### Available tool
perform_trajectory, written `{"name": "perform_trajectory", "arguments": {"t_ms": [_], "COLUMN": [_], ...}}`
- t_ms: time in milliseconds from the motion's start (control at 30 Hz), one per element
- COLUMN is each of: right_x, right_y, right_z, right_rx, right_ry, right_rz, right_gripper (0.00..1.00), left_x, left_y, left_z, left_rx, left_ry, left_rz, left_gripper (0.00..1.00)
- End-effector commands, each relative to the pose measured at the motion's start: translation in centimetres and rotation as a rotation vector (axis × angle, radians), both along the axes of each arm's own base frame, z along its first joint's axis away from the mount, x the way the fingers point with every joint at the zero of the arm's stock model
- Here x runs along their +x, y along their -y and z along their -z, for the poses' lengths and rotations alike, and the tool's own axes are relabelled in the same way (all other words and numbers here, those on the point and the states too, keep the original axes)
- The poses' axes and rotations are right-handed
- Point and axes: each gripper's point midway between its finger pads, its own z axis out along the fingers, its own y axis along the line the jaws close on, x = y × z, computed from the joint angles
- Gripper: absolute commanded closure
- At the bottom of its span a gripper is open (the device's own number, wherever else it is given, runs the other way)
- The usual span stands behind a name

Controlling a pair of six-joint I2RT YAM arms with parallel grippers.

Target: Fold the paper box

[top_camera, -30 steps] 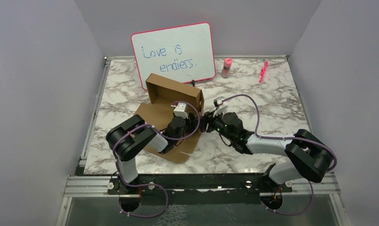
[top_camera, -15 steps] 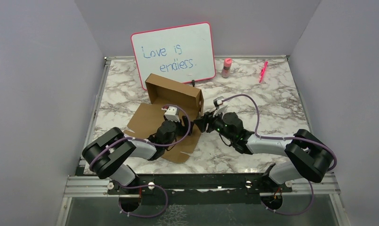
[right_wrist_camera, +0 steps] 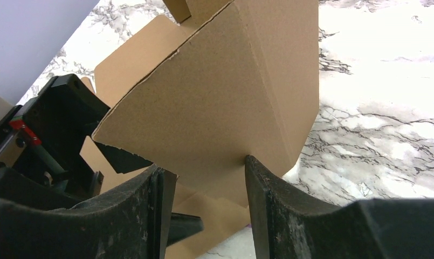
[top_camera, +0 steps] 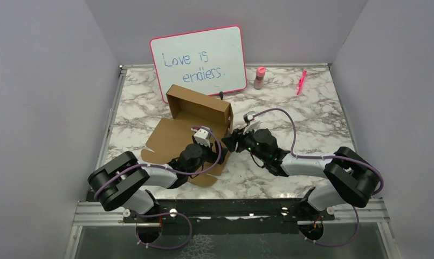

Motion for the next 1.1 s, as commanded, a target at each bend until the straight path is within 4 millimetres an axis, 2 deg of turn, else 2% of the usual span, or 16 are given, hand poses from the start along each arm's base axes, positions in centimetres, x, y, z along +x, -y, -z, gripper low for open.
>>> {"name": "perform_trajectory", "arguments": {"t_ms": [0,200,333,600,767,933,1067], "right_x": [0.2,0.2,0.1,-0.2,-0.5,-0.4,0.4], "right_y": [-1.2,-1.4,-1.4,-1.6,-1.5,-0.5,0.8], "right_z": [-1.5,-1.7,-2.0,-2.7,-3.5,-4.2,-4.8], "right_rx": [0.041,0.049,0.053,0.070,0.074,0.036,-0.040], "right_ry": [0.031,0.029,0.030,0.030,0.038,0.073,0.153], "right_rz": [-0.028,-0.033,-0.037,-0.052,-0.067,-0.043,-0.015], "right_gripper": [0.45,0.45,0.45,0.45,0.43,0.36,0.35], "left_x": [1.0,2.0,2.6,3.3,3.7,3.9,4.1], "left_y": [1.9,2.7,1.7,0.8,0.6,0.3,0.0], "left_z": [-1.0,-1.1,-0.3,-0.1,0.1,0.4,0.4], "left_rx": [-0.008,-0.022,-0.011,-0.038,-0.044,-0.037,-0.040], "left_ry": [0.036,0.046,0.034,0.022,0.015,0.012,0.010], "left_rz": [0.023,0.006,-0.067,-0.148,-0.179,-0.198,-0.207], "left_gripper": [0.20,0.20,0.24,0.35,0.37,0.37,0.38]}}
